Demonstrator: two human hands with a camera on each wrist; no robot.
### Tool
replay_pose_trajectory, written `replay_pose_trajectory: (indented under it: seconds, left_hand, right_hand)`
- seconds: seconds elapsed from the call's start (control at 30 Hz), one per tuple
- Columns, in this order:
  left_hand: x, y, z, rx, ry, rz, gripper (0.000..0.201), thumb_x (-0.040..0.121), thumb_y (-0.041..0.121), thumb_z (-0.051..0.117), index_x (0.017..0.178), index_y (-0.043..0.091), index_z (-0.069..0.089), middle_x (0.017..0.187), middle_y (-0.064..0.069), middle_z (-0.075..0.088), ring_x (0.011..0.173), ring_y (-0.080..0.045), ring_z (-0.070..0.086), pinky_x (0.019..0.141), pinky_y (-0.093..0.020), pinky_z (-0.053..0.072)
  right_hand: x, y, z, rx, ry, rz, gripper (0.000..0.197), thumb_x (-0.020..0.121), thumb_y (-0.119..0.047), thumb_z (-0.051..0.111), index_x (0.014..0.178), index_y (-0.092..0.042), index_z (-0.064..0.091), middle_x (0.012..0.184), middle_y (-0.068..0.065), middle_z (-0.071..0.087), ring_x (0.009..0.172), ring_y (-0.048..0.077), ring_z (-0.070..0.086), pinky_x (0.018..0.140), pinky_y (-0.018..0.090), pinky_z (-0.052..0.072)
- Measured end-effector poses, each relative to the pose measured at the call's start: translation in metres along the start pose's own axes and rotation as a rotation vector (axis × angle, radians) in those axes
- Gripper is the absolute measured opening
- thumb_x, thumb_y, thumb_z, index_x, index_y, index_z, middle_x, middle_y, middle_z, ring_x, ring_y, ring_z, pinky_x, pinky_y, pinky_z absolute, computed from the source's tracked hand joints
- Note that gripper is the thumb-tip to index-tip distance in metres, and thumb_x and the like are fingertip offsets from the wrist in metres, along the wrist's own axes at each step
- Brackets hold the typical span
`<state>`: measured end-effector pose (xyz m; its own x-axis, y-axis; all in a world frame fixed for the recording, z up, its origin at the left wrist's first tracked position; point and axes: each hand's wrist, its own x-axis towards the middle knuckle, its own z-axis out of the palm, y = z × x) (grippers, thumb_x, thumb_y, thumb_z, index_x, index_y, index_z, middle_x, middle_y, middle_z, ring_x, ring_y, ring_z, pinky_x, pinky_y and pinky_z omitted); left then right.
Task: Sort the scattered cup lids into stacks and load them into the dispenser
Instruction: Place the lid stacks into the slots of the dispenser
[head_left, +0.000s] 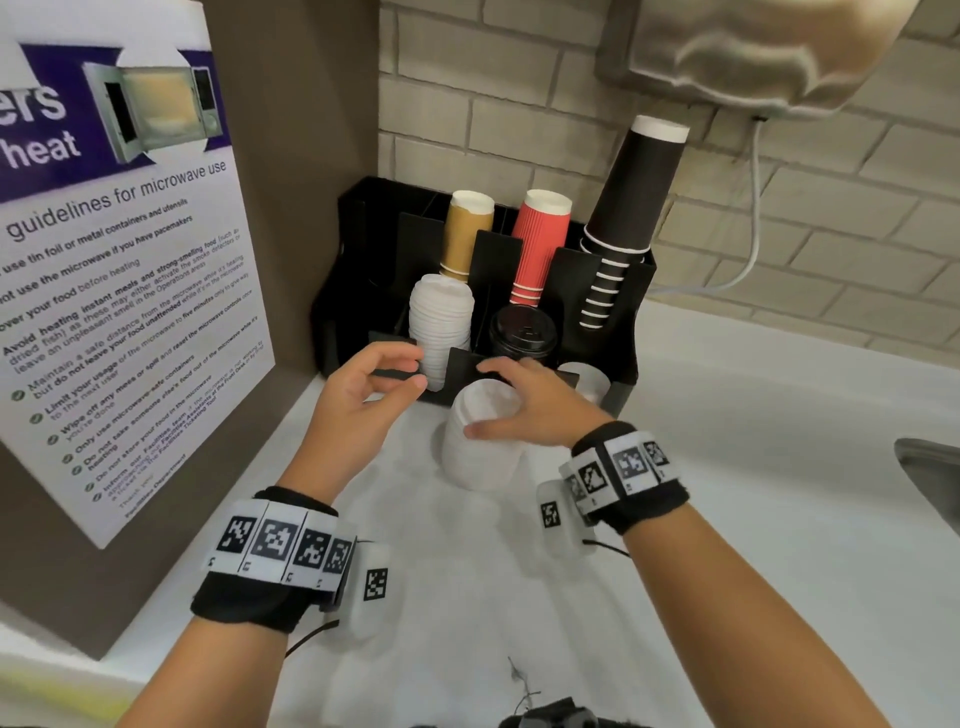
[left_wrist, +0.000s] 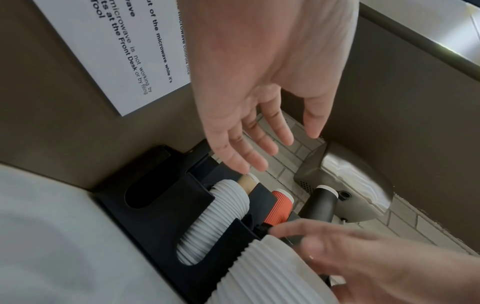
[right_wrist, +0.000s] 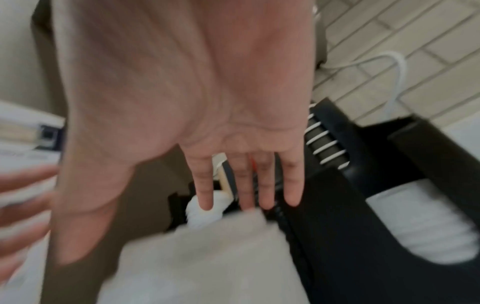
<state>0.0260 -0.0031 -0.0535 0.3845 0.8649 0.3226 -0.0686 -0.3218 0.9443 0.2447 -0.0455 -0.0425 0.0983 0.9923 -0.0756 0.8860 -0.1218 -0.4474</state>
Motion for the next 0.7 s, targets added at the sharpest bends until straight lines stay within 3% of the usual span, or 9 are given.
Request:
replay_pose_trajectory:
  seconds: [0.1,0.23,0.33,0.4,0.47,0.57,0.6,0.7]
  left_hand:
    - [-0.002,-0.004,0.0,-0.01,-0.016,-0.019,0.026,0.089,0.009,0.066,0.102,0.031,0.065,0.097,0.008,0.064,0.086,-0.01,0.063,0.082,-0.021,0.047]
    - [-0.004,-0.008,0.0,-0.006,-0.024,-0.043,0.023,0.09,0.012,0.066,0.103,0.031,0.065,0.094,0.011,0.065,0.085,-0.012,0.063,0.083,-0.024,0.048]
    - [-0.005,-0.007,0.001,0.005,-0.026,-0.053,0.023,0.089,0.013,0.066,0.104,0.03,0.065,0.096,0.01,0.065,0.086,-0.011,0.063,0.082,-0.022,0.048]
    - [-0.006,-0.007,0.003,0.021,-0.029,-0.053,0.029,0.087,0.012,0.069,0.107,0.032,0.062,0.103,0.009,0.064,0.087,-0.004,0.063,0.078,-0.016,0.047]
    - [-0.007,-0.006,0.007,0.007,-0.055,-0.064,0.044,0.082,0.016,0.075,0.115,0.037,0.057,0.115,0.009,0.06,0.097,-0.003,0.062,0.078,-0.013,0.048]
    - [-0.01,-0.002,0.016,-0.056,-0.166,-0.078,0.084,0.063,0.034,0.083,0.135,0.048,0.041,0.139,0.013,0.047,0.121,-0.004,0.053,0.091,-0.02,0.049]
    - [-0.011,0.0,0.02,-0.092,-0.208,-0.067,0.095,0.059,0.035,0.085,0.139,0.049,0.036,0.144,0.013,0.042,0.127,-0.006,0.049,0.097,-0.025,0.048]
    - [-0.012,0.008,0.03,-0.191,-0.272,-0.02,0.104,0.058,0.033,0.092,0.142,0.051,0.034,0.149,0.013,0.038,0.132,-0.013,0.047,0.104,-0.042,0.047]
  right_hand:
    - [0.004,-0.001,0.016,-0.015,-0.049,0.07,0.096,0.063,-0.06,0.078,0.142,-0.037,0.028,0.132,0.005,0.04,0.125,0.026,0.038,0.102,0.041,0.04]
    - [0.009,-0.001,0.025,0.02,-0.07,0.078,0.092,0.066,-0.053,0.079,0.141,-0.036,0.027,0.127,0.007,0.042,0.12,0.027,0.043,0.096,0.035,0.041]
    - [0.008,-0.003,0.023,0.023,-0.033,0.094,0.087,0.067,-0.05,0.079,0.138,-0.038,0.029,0.128,0.005,0.042,0.122,0.029,0.043,0.102,0.048,0.039]
    - [0.004,-0.006,0.015,0.005,0.068,0.091,0.086,0.067,-0.051,0.078,0.137,-0.039,0.03,0.131,0.004,0.043,0.123,0.028,0.043,0.104,0.053,0.033]
    - [-0.003,-0.011,0.004,0.1,0.202,0.01,0.084,0.067,-0.047,0.08,0.136,-0.037,0.033,0.131,0.001,0.045,0.122,0.023,0.043,0.102,0.045,0.036]
    - [-0.022,-0.021,-0.006,0.439,0.245,-0.169,0.075,0.072,-0.036,0.081,0.133,-0.038,0.037,0.124,-0.017,0.046,0.113,-0.003,0.046,0.088,0.012,0.038]
    - [-0.029,-0.026,-0.007,0.549,0.212,-0.205,0.072,0.074,-0.035,0.079,0.131,-0.042,0.037,0.122,-0.018,0.047,0.109,-0.007,0.048,0.084,0.007,0.04]
    - [-0.046,-0.038,-0.003,0.792,0.147,-0.258,0.067,0.073,-0.037,0.075,0.13,-0.045,0.04,0.119,-0.007,0.054,0.106,0.004,0.057,0.084,0.019,0.05]
